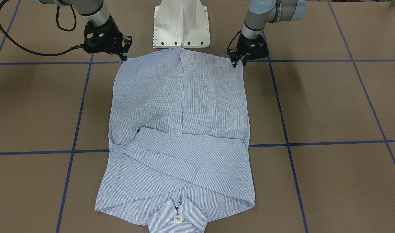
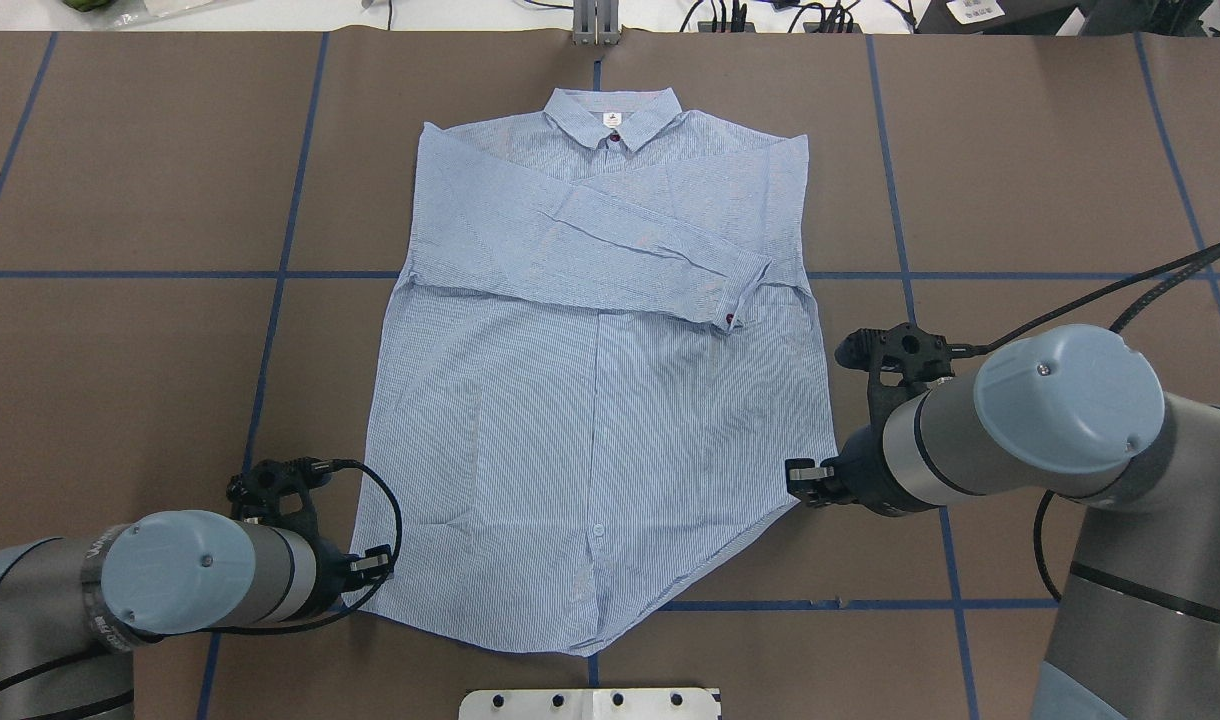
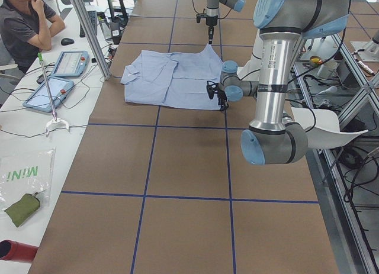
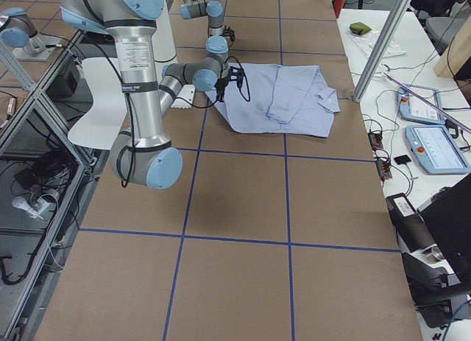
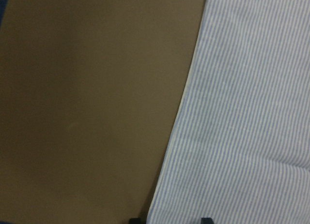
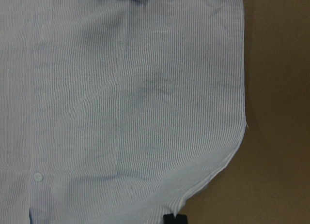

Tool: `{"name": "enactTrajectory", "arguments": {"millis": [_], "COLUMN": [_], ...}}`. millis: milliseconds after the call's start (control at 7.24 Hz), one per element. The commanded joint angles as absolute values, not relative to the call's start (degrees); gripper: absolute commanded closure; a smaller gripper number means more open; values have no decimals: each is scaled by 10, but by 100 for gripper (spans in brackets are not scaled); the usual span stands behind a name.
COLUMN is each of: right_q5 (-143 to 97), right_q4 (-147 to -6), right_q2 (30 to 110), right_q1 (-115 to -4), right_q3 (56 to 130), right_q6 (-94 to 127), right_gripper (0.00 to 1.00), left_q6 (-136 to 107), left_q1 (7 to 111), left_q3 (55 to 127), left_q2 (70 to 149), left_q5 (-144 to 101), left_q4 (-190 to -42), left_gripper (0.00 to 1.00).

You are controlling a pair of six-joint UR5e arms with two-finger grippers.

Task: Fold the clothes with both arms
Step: 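Hold both grippers at the hem corners nearest the robot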

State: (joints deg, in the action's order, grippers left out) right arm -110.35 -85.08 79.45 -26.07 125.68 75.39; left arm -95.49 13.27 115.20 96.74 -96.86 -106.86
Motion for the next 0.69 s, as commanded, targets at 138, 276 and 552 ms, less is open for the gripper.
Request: {"name": "enactTrajectory", "arguments": {"millis": [138, 276, 552], "right_q5": [-1115, -1115, -1116], "right_q4": [-852, -851, -852], "right_q2": [795, 795, 796], "right_q1": [-268, -269, -271], "right_q3": [1256, 1256, 1254], "right_q6": [754, 753, 754], "right_gripper": [100, 100, 100], "left_q6": [-955, -957, -958], "left_q1": [134, 133, 130], "left_q3": [1152, 1152, 1152], "left_q2": [968, 968, 968], "left_q5": [-969, -969, -969], "left_q4": [-1068, -1068, -1068], "left_gripper": [53, 57, 65]}}
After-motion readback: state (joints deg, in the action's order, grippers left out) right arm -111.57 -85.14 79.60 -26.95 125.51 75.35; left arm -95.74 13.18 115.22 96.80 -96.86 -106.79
